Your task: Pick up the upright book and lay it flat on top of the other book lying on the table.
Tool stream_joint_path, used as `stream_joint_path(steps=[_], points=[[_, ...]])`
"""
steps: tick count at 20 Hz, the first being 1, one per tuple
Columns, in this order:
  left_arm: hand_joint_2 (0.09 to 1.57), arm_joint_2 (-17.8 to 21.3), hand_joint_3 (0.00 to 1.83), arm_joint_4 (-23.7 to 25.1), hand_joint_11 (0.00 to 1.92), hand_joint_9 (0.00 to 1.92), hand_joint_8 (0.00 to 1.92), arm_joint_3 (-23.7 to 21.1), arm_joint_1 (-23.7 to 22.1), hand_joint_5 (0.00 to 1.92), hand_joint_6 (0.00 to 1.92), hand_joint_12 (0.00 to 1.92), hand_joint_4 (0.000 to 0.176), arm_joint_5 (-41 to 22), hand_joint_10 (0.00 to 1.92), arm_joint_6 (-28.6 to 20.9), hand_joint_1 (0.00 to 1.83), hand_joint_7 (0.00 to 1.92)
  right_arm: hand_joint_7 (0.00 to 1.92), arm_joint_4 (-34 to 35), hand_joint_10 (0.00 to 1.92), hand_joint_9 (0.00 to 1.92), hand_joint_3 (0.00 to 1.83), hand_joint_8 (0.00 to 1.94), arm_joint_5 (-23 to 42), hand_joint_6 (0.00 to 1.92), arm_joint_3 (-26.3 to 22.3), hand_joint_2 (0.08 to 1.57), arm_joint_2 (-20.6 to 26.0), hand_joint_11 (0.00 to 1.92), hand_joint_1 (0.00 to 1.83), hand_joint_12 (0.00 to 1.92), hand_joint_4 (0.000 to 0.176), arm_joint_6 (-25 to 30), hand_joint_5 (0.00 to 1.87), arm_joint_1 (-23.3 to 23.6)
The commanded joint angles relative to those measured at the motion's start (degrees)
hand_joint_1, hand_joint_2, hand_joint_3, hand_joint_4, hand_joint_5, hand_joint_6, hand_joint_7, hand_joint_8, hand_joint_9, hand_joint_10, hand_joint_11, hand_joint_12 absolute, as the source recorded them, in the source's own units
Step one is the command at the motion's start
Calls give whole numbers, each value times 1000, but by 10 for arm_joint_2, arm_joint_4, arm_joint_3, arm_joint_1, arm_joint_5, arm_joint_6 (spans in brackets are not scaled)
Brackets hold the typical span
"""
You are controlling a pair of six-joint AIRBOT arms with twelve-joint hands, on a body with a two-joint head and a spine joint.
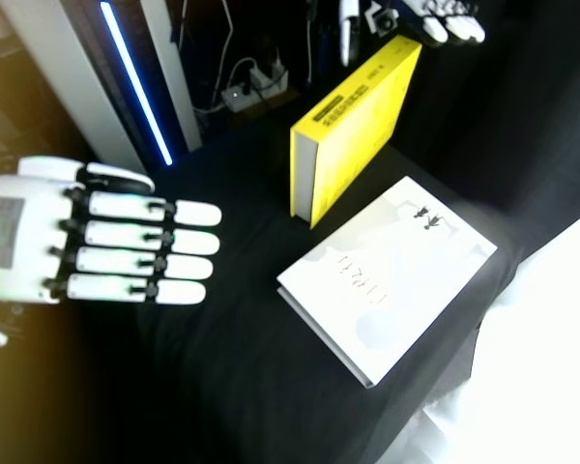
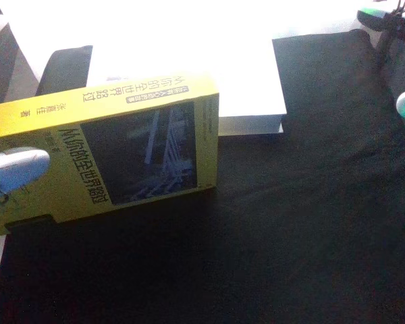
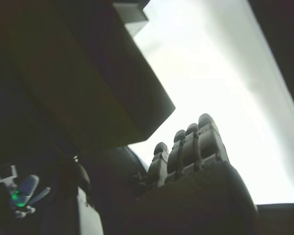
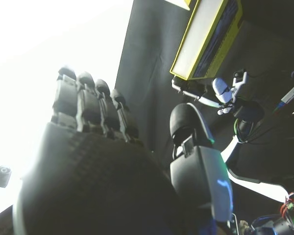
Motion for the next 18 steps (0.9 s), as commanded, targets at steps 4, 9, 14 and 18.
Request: stream_joint_path(steps=[4,9,14,18], points=[[1145,-9,0,9,57,477,45,8,-3,272,37,1043,62,-69,77,0,801,510,0,26,0,0,30,0,63,0,3,1368,1,0,336,0,0,2,0,6],[1179,-9,0,46,960,1020,1224,14,-3,749,1123,1220,0,-94,1019,0,1265,948,0,28,0,0,25,0,63,0,6,1376,-4,0,378,0,0,4,0,6],[1172,0,0,74,999,1112,1157,10,-3,758,1148,1204,0,-142,804,0,1243,996,0,28,0,0,7,0,63,0,9,1345,-7,0,463,0,0,4,0,6],[1157,18,0,115,971,1147,1101,-5,2,784,1090,1112,0,-194,633,0,1251,1028,0,32,0,0,17,0,63,0,11,1368,-7,0,393,0,0,4,0,6]])
